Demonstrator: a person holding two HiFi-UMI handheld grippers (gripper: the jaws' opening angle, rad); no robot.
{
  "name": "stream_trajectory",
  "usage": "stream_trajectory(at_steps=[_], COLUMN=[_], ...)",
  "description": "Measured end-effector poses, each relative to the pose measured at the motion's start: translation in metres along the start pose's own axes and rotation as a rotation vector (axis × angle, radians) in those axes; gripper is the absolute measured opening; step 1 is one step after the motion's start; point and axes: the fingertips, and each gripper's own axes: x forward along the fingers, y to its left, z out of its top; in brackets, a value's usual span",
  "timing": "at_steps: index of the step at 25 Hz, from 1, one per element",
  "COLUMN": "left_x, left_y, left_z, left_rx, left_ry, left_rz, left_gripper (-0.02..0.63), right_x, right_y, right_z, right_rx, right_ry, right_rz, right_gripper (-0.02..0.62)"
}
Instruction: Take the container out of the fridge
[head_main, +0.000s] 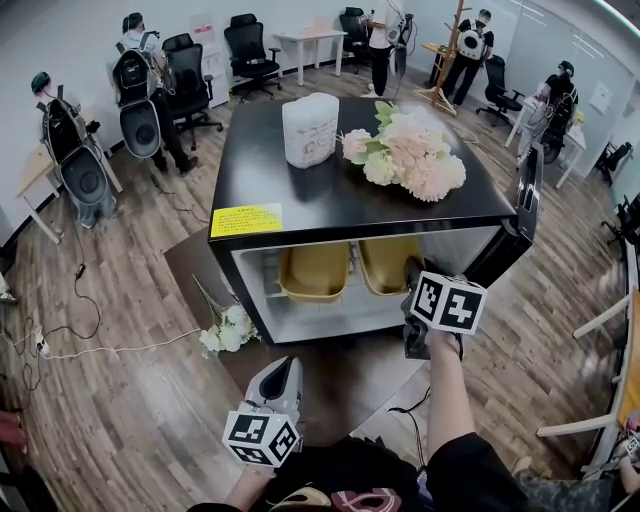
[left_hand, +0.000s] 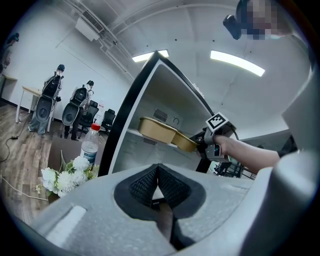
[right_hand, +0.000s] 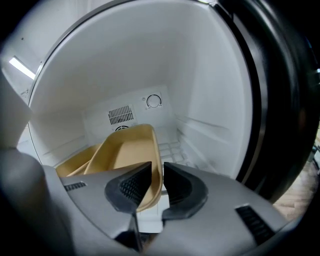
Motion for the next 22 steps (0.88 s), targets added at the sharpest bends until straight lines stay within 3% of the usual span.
stream_trajectory(at_steps=[3,22], left_x=[-0.001,-0.010], left_y=[0.003,-0.001], left_z=[0.001,-0.003], left_rx=[-0.002,0.004], left_ry=[-0.003,0.000], left_rz=[0.006,-0.022], left_gripper=[0.009,0.009], right_x=[-0.001,-0.043], right_y=[-0.002,0.003], right_z=[0.000,0.000], right_rx=[0.004,0.077], right_ry=[-0.005,-0.091], right_rz=[-0.020,0.025], right_gripper=[0.049,0.029])
